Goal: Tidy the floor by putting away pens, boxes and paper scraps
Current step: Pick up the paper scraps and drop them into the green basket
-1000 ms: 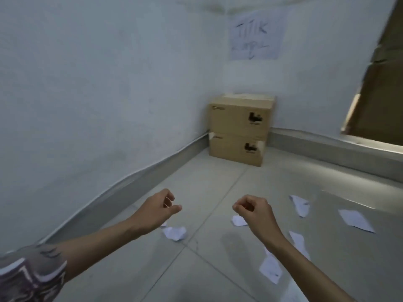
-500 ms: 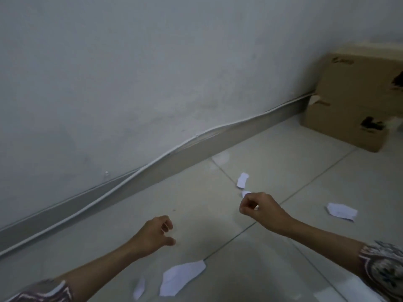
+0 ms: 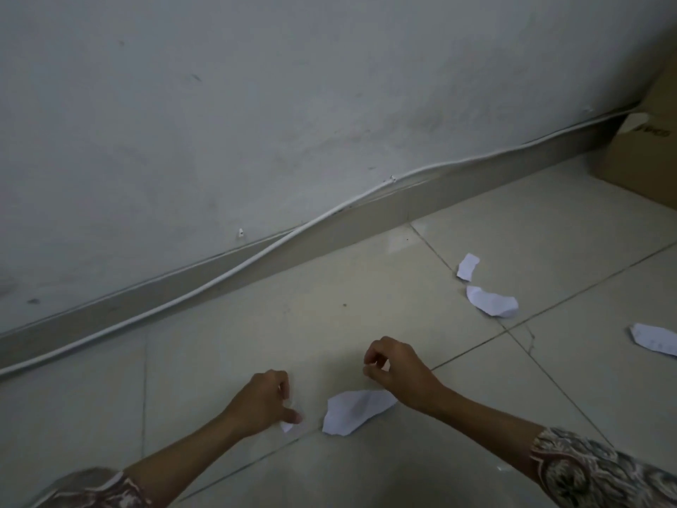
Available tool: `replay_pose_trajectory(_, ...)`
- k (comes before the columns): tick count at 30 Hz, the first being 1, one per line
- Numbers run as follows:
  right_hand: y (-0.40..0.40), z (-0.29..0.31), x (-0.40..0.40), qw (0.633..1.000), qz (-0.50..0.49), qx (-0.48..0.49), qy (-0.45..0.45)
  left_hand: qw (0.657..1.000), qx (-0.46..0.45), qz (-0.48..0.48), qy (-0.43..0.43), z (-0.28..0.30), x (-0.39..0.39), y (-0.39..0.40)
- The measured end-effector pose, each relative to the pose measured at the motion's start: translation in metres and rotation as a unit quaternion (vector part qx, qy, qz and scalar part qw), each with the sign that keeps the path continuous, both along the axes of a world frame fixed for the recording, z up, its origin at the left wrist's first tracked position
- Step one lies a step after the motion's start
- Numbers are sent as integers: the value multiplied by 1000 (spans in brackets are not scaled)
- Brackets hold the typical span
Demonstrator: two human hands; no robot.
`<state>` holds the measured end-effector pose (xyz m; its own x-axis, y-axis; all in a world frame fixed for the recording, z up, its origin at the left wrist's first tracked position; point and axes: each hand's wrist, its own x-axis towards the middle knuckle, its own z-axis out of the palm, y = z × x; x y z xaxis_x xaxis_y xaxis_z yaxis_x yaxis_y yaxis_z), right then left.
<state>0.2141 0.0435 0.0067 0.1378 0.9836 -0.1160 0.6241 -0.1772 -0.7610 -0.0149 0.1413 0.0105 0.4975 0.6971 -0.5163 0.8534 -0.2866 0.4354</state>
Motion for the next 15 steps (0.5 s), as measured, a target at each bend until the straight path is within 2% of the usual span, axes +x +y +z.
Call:
replay_pose_trajectory(4, -3, -8, -6, 999, -6, -11, -34, 999, 15, -24, 24, -10, 5, -14)
replay_pose_trajectory(8, -14, -15, -11, 990, 47, -68, -115, 996, 80, -39, 24, -17, 8, -24)
replay_pose_trajectory(12, -27, -22, -14, 973, 80, -107, -190, 996, 91, -20, 7, -17, 12, -25)
replay_pose_trajectory(15, -31, -27, -15, 976, 57, -125, -169, 996, 70, 25, -49, -11, 21, -17)
